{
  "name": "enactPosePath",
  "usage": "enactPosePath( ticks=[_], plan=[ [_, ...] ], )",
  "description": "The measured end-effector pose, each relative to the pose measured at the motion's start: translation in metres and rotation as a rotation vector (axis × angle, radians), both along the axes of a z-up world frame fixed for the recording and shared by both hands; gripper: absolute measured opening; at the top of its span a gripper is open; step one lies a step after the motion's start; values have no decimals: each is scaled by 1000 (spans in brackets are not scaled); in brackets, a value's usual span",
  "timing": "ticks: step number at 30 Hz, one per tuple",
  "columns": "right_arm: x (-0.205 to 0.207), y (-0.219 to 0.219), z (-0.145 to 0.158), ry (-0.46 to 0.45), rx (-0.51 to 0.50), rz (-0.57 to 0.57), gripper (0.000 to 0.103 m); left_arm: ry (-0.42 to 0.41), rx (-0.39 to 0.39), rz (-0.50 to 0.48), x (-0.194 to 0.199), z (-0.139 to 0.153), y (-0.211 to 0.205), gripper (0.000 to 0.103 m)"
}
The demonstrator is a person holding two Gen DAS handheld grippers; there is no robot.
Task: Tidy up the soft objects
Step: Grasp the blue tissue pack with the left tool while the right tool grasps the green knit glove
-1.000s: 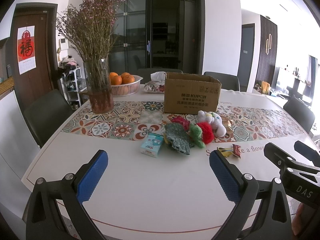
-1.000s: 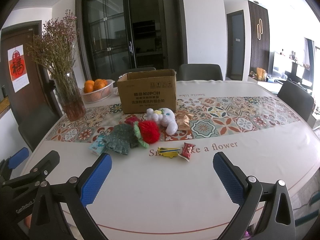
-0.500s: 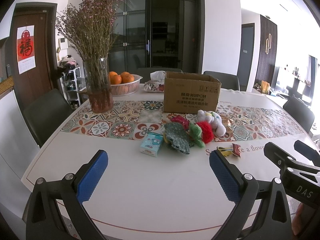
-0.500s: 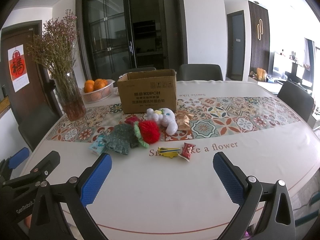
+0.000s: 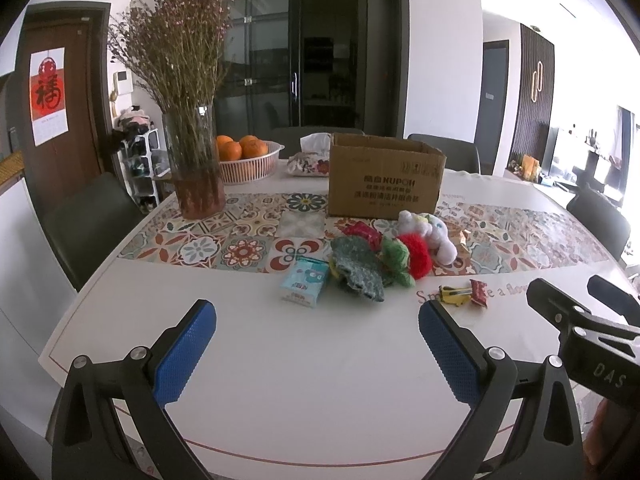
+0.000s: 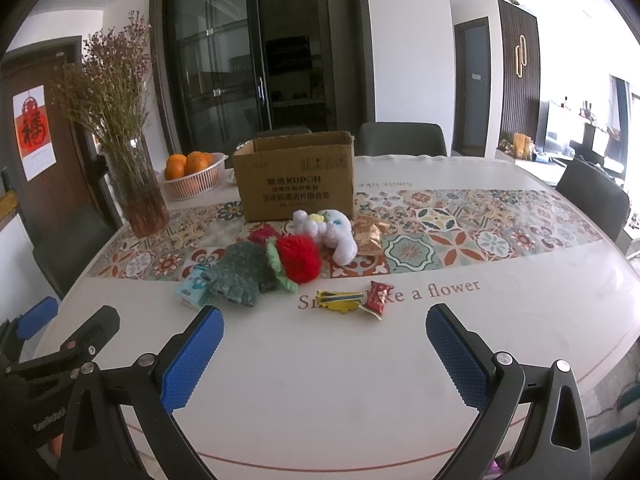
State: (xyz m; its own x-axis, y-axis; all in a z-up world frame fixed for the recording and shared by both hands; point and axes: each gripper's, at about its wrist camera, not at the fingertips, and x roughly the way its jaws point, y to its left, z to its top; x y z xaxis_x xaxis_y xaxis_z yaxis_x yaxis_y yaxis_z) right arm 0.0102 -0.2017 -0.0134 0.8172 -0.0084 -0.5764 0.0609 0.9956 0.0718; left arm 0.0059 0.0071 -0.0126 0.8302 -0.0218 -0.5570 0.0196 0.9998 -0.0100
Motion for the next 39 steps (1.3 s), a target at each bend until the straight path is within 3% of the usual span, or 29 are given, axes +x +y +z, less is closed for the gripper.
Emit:
enactPosePath(
  ticks=[17, 23, 29, 39],
  plan=[
    [67, 36, -36, 48, 1, 105, 103, 66, 33, -39, 55, -36, 28, 103],
    [99, 54, -56, 107, 15, 182, 102, 121, 79, -82, 78, -56, 38, 103],
    [120, 84, -64, 114, -25, 292, 101, 144, 74, -159, 100, -77, 49, 100],
    [170, 111, -90, 233, -58, 453, 85, 164, 33, -232, 136, -106, 46, 99]
  ],
)
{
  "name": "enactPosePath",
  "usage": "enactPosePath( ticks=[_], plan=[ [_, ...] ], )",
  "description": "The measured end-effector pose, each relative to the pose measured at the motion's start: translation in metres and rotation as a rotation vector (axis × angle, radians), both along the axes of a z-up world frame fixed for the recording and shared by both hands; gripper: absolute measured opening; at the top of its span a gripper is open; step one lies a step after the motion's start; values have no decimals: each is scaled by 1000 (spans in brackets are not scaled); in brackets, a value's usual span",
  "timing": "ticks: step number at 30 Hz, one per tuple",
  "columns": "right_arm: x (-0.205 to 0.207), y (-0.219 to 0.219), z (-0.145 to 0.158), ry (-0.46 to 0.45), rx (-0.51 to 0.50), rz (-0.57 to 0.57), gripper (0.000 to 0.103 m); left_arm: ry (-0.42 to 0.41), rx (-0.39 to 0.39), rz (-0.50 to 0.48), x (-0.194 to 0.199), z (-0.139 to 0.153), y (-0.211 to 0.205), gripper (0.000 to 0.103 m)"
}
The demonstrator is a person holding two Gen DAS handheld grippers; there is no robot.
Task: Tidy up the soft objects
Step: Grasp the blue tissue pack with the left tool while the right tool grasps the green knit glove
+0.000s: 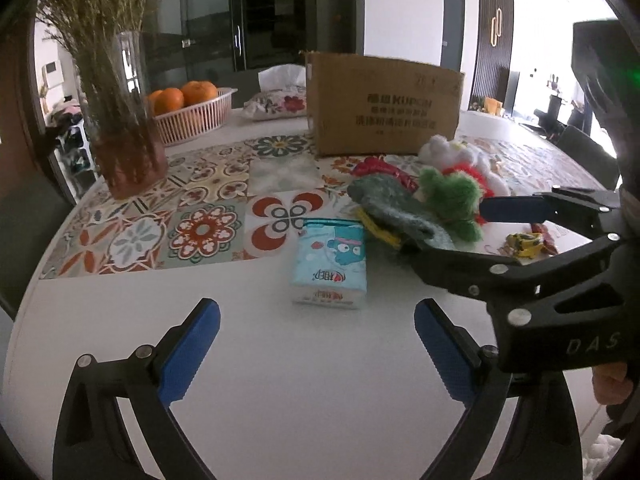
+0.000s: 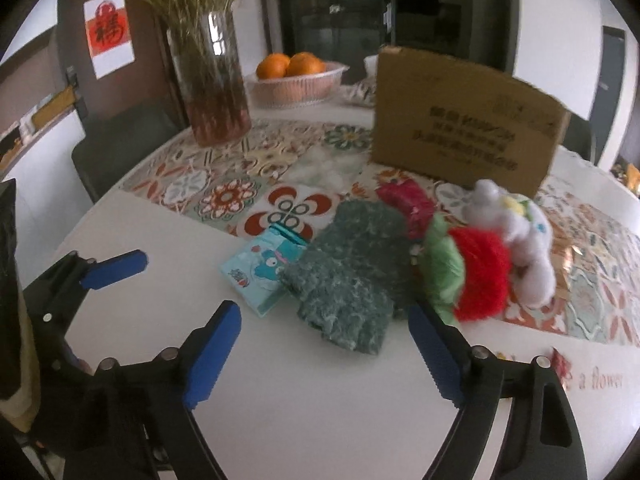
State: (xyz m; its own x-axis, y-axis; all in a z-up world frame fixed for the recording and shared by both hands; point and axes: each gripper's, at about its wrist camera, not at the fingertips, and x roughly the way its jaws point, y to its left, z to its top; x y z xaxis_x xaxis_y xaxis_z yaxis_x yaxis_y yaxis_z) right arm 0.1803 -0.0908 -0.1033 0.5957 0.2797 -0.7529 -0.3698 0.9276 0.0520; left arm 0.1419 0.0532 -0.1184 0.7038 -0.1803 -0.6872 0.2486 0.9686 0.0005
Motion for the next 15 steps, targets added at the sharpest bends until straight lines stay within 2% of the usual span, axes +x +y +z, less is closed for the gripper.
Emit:
enactPosePath(
  ticks=[5, 8, 11, 15],
  plan=[
    [20, 7, -11, 37, -48, 40, 77, 40, -53, -11, 21, -13, 1, 97],
    [30, 9, -15, 40, -70, 40, 76, 58, -49, -17, 33, -19, -1, 96],
    [38, 7, -18, 62, -60, 37, 69, 85, -56, -25, 43, -22, -3, 95],
    [43, 5, -19, 65, -50, 31, 65, 94, -19, -13, 55, -24, -8, 91]
  ],
)
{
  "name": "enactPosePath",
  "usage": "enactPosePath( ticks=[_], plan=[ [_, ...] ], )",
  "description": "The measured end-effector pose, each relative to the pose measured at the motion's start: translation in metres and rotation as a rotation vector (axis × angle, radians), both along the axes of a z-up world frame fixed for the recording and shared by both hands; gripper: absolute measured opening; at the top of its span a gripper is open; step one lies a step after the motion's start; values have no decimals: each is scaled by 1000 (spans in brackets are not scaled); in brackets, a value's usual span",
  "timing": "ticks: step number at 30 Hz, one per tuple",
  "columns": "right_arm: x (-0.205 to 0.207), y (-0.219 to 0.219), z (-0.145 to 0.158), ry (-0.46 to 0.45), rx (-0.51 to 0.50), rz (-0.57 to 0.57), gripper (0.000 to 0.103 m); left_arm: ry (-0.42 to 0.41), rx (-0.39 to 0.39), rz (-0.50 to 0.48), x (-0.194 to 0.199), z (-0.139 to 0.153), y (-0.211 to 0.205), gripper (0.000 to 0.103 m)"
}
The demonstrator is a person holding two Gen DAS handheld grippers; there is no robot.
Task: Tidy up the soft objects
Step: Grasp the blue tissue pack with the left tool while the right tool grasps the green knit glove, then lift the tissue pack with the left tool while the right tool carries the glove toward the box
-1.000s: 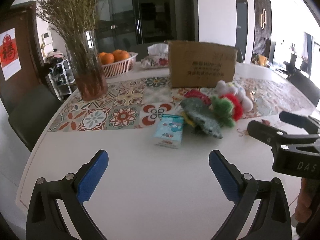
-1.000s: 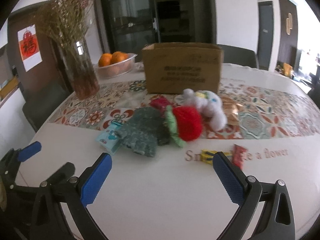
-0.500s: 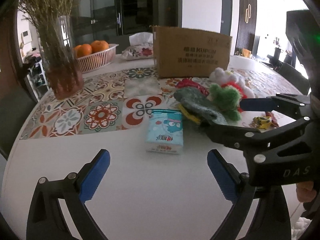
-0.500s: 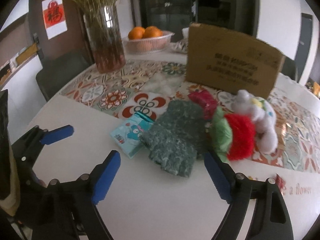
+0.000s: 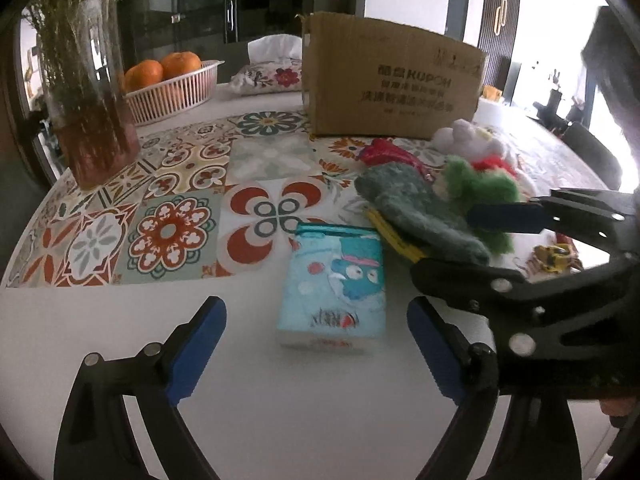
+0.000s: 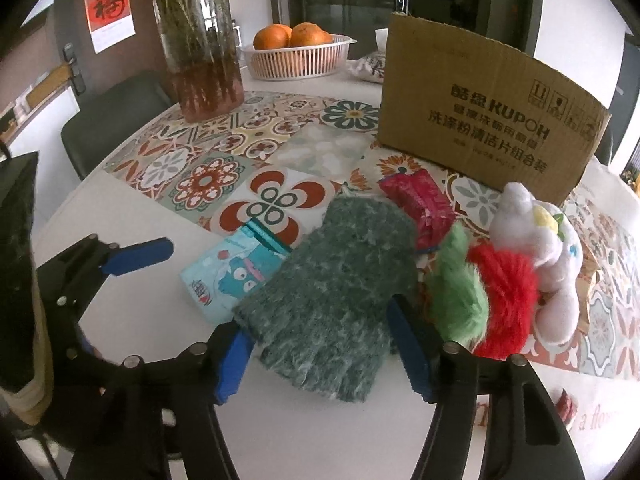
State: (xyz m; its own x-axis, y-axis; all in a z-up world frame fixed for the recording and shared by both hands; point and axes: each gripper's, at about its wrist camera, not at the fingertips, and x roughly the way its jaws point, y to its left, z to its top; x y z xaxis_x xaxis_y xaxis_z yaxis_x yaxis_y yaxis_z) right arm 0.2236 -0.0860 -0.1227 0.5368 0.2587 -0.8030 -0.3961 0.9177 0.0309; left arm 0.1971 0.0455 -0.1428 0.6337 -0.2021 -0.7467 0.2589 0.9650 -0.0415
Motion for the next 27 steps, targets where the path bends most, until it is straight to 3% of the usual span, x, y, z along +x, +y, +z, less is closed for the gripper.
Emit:
enactPosePath(
  ticks=[4, 6, 11, 12, 16, 27],
  plan=[
    [-1, 0, -1, 2, 4, 3, 52, 39, 1, -13, 9, -5, -5, 82],
    [-1, -1, -2, 12, 18, 3, 51, 52, 7, -9, 12, -8, -7, 80],
    [-1, -6, -2, 25, 68, -21, 42, 75, -21, 12, 16, -8, -5, 63],
    [-1, -7, -2, 27, 83, -27, 40, 75, -26, 7, 16, -8, -6, 55],
    [-2, -12, 1, 32, 125, -55, 28, 89, -69, 28, 14, -6, -1, 53],
    [-10, -23, 17, -1, 200, -82, 16, 40, -138, 94, -3, 28, 4, 53]
  ],
)
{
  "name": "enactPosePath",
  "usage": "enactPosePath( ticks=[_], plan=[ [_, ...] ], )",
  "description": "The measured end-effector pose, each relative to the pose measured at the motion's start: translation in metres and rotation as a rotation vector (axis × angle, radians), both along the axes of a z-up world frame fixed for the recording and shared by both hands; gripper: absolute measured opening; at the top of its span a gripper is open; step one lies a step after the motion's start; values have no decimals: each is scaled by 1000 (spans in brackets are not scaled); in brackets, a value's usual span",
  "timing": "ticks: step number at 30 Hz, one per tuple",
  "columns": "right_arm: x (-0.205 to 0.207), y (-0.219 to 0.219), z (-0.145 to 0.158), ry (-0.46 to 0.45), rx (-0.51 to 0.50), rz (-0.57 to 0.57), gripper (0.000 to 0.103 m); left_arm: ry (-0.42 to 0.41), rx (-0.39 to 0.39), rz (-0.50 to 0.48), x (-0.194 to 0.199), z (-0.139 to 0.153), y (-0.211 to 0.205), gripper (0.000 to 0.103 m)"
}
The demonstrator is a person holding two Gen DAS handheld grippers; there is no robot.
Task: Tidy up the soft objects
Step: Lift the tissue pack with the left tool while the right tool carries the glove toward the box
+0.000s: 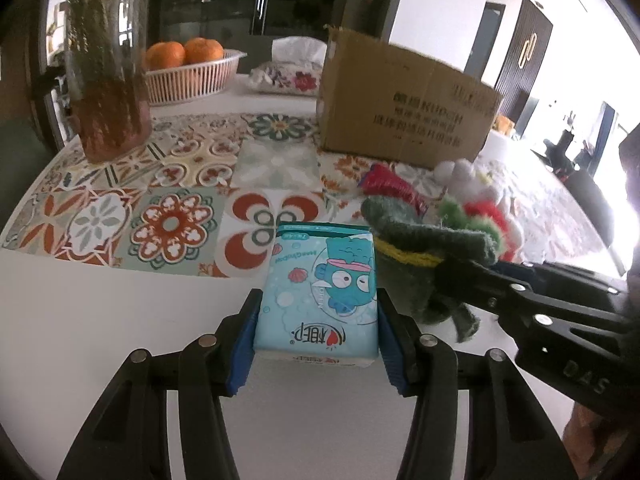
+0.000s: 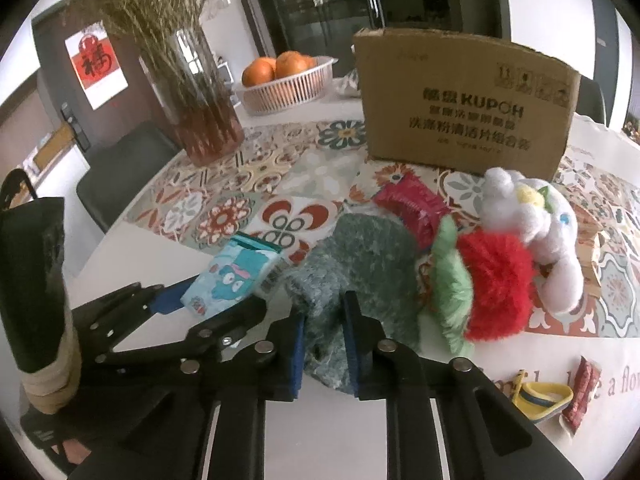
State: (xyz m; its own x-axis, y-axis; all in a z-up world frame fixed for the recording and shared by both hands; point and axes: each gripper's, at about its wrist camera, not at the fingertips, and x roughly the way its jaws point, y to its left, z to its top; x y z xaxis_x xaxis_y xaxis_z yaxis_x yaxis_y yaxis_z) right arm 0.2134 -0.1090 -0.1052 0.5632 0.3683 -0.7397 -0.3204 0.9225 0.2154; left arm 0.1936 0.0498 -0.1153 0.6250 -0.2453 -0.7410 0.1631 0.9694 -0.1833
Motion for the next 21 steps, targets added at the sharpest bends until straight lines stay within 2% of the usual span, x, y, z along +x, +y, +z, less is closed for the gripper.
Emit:
enactPosePath(
  ticks=[3, 13, 21],
  plan=[
    [-3, -4, 8, -16, 24, -15, 9, -27, 2, 10, -4, 12, 0, 53],
    [-11, -14, 33, -78, 68, -34, 9, -90, 4, 7, -10, 48, -6, 53],
    [-14, -24, 66, -164, 93, -51, 9, -145, 7, -12, -6, 83, -14, 53]
  ],
)
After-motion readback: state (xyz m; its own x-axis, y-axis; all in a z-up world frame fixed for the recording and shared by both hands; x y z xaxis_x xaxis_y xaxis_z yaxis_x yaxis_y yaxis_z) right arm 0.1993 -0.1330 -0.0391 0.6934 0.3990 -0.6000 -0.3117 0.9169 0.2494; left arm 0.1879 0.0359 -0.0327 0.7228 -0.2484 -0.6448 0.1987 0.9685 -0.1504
